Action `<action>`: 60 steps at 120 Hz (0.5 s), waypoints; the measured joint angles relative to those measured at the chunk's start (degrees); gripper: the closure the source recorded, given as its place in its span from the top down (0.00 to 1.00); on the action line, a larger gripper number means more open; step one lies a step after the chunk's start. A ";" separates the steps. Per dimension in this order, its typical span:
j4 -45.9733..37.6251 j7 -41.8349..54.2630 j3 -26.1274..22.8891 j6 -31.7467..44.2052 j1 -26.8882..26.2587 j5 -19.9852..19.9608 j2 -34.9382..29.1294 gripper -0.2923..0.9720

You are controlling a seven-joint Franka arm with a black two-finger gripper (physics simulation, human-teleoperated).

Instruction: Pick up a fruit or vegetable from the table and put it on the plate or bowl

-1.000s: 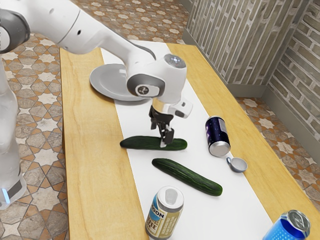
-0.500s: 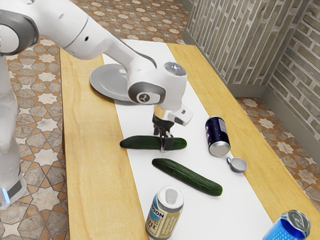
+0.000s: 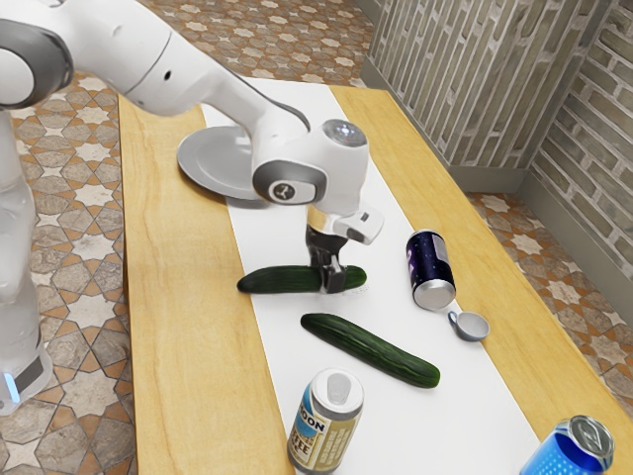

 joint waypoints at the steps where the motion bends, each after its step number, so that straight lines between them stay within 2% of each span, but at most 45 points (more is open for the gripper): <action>1: 0.00 -0.09 0.00 0.00 0.06 0.00 -0.02 0.44; 19: 0.05 -1.77 0.07 0.13 0.14 -0.27 -0.69 0.42; 39: 0.72 -3.30 0.13 -0.01 -0.13 -0.21 -5.04 0.41; 60: 5.14 -4.47 0.07 -4.11 7.38 1.39 -12.16 0.41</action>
